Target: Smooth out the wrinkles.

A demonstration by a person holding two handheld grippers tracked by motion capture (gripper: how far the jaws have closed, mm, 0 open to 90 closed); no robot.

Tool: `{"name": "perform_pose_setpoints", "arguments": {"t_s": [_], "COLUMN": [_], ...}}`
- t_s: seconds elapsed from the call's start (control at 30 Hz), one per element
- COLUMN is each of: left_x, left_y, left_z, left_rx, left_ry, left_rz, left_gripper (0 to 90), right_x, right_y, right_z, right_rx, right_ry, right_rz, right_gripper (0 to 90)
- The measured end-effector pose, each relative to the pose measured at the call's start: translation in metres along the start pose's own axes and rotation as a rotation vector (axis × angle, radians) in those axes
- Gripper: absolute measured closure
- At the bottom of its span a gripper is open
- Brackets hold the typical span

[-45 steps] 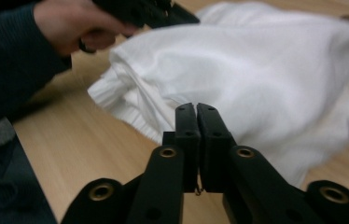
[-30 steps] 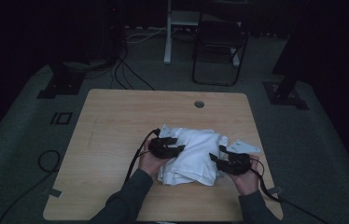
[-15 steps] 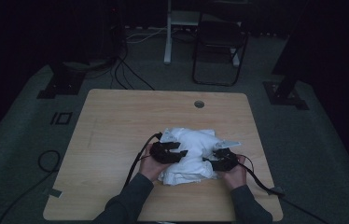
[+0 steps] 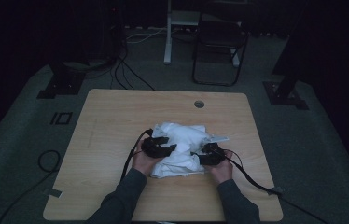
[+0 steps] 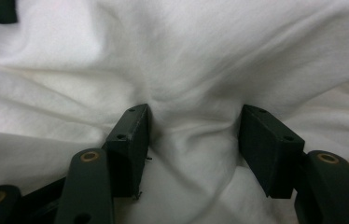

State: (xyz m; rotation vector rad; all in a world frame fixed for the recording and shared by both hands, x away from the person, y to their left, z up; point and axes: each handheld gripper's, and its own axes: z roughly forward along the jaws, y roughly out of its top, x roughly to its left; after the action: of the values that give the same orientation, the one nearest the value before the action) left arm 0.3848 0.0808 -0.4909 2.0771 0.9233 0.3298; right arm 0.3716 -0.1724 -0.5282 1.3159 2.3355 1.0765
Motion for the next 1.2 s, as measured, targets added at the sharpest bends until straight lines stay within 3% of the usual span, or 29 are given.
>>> {"name": "perform_pose_setpoints", "arguments": {"t_s": [0.2, 0.3, 0.43, 0.53, 0.63, 0.73, 0.83, 0.93, 0.97, 1.03, 1.1, 1.2], "left_x": [0.031, 0.03, 0.015, 0.001, -0.018, -0.039, -0.051, -0.064, -0.068, -0.076, -0.083, -0.092], "left_y": [0.004, 0.003, 0.002, -0.001, -0.004, -0.007, -0.014, -0.025, -0.029, -0.035, -0.038, -0.041], "left_z": [0.0, -0.006, -0.021, -0.036, -0.046, -0.04, -0.02, -0.003, -0.001, 0.001, -0.002, -0.006], "left_rx": [-0.003, -0.016, -0.052, -0.108, -0.143, -0.124, -0.066, -0.018, -0.015, -0.025, -0.044, -0.078], "left_ry": [0.065, 0.067, 0.061, 0.036, -0.002, -0.071, -0.085, -0.078, -0.075, -0.068, -0.054, -0.069], "left_rz": [-0.062, -0.075, -0.053, -0.055, -0.024, 0.024, 0.047, 0.075, 0.087, 0.1, 0.118, 0.153], "left_gripper": [51.7, 51.2, 51.0, 50.8, 51.0, 51.0, 51.7, 69.5, 76.1, 80.5, 80.1, 75.9], "right_x": [0.007, 0.001, -0.005, -0.009, -0.01, -0.007, -0.004, -0.005, -0.006, -0.008, -0.012, -0.015], "right_y": [0.026, 0.036, 0.032, 0.022, 0.015, 0.015, 0.016, 0.011, 0.009, 0.003, 0.0, -0.002], "right_z": [0.019, 0.015, -0.003, -0.015, -0.03, -0.037, -0.034, -0.026, -0.023, -0.018, -0.014, -0.011], "right_rx": [-0.023, -0.064, -0.07, -0.075, -0.123, -0.155, -0.146, -0.111, -0.098, -0.075, -0.062, -0.054], "right_ry": [0.006, -0.006, -0.021, -0.037, -0.034, -0.014, -0.004, -0.012, -0.02, -0.03, -0.035, -0.044], "right_rz": [-0.012, 0.007, -0.025, -0.036, -0.036, -0.04, -0.049, -0.047, -0.044, -0.035, -0.019, 0.006], "right_gripper": [40.3, 40.5, 40.0, 40.5, 42.6, 43.1, 42.9, 43.3, 43.3, 43.5, 43.6, 44.6]}}
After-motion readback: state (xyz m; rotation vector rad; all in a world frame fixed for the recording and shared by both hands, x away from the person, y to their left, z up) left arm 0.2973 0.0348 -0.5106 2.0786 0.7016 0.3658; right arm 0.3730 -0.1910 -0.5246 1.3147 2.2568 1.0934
